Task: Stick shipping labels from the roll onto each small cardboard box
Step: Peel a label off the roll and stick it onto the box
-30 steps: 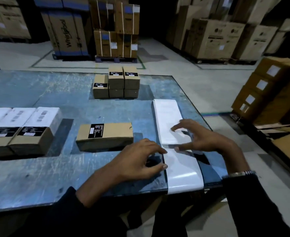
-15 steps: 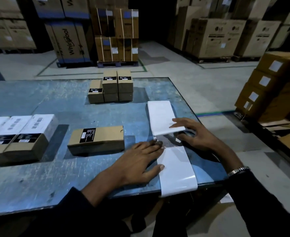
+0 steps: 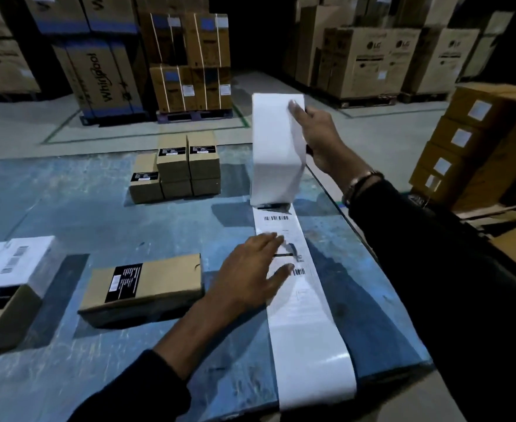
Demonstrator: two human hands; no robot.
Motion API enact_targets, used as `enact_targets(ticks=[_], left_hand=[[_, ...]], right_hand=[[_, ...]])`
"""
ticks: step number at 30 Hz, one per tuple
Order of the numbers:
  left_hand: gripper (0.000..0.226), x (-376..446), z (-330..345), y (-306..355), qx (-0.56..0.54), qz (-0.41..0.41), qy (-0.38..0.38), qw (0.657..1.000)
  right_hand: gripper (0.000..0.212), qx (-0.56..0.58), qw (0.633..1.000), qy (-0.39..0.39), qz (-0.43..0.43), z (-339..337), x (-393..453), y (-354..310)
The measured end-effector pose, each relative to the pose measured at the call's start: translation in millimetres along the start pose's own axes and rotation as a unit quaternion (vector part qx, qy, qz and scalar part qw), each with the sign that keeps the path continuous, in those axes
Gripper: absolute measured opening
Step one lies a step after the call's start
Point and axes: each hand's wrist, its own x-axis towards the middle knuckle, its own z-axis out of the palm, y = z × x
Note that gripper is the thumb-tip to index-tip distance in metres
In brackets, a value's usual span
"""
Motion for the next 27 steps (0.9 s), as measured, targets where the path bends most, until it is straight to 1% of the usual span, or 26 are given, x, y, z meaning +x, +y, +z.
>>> enact_targets(ticks=[2,4,6,8,10,12,14,15,16,19,20,22,23,24,25,26,27], left_hand=[[0.066,0.6,10.7,-7.8,0.015,0.010,-0.023,1.000],[0.067,-2.2,13.9,-12.4,0.013,0.009,-0.009,1.000],[0.068,-1.6,12.3,-10.9,0.019,0.007,0.000,1.000],[0.068,-0.4,13.7,-9.0,0.031,0.001,-0.006,1.000],[0.069,-0.3,14.2,-6.9,0.032,0.001,-0.009,0.999],[0.068,-1.3,14.3,-4.9,0.027,0.002,-0.009,1.000],[0.064,-2.4,12.6,-1.8,0.023,0.004,-0.004,1.000],[0.062,-2.6,11.9,-1.1,0.023,0.005,-0.001,1.000],[0.061,-2.9,12.0,-0.6,0.021,0.003,0.002,1.000],[0.061,-3.4,12.3,-0.8,0.013,-0.001,0.002,1.000],[0.061,-2.6,12.4,-1.9,0.010,0.000,0.004,1.000],[0.062,-2.8,11.1,-2.7,0.007,0.003,0.006,1.000],[0.064,-3.4,10.2,-3.3,0.007,0.004,0.003,1.000],[0.065,-3.4,9.0,-3.1,0.008,0.004,-0.003,1.000],[0.065,-2.3,9.0,-3.1,0.007,0.002,-0.009,1.000],[0.064,-3.4,8.7,-1.8,0.006,0.000,-0.010,1.000],[0.063,-4.1,9.0,-1.3,0.002,-0.002,-0.009,1.000]], right_hand=[[0.028,0.038,0.999,0.020,0.020,6.8,33.0,8.9],[0.029,0.021,0.998,0.037,0.040,12.7,64.5,24.6],[0.029,-0.006,0.997,0.030,0.072,16.0,89.1,44.7],[0.026,-0.058,0.994,0.004,0.096,17.5,103.0,66.2],[0.026,-0.143,0.982,-0.038,0.114,16.7,113.0,93.2],[0.036,-0.216,0.965,-0.074,0.129,12.6,124.9,130.0],[0.062,-0.240,0.954,-0.111,0.143,4.1,137.1,167.1],[0.071,-0.246,0.952,-0.125,0.132,-0.6,145.3,184.1],[0.073,-0.265,0.949,-0.129,0.112,-0.8,138.4,182.8],[0.073,-0.367,0.926,-0.088,0.035,7.1,74.3,126.6],[0.072,-0.373,0.923,-0.096,0.013,6.4,56.1,114.4],[0.067,-0.379,0.912,-0.153,-0.030,-1.9,24.4,102.2],[0.063,-0.398,0.895,-0.195,-0.049,-6.4,8.0,98.6],[0.062,-0.431,0.868,-0.239,-0.062,-12.0,-8.6,98.7],[0.063,-0.478,0.832,-0.272,-0.077,-19.0,-23.1,101.8],[0.062,-0.522,0.799,-0.285,-0.093,-25.0,-36.3,106.1],[0.057,-0.555,0.779,-0.270,-0.109,-30.2,-46.9,112.0]])
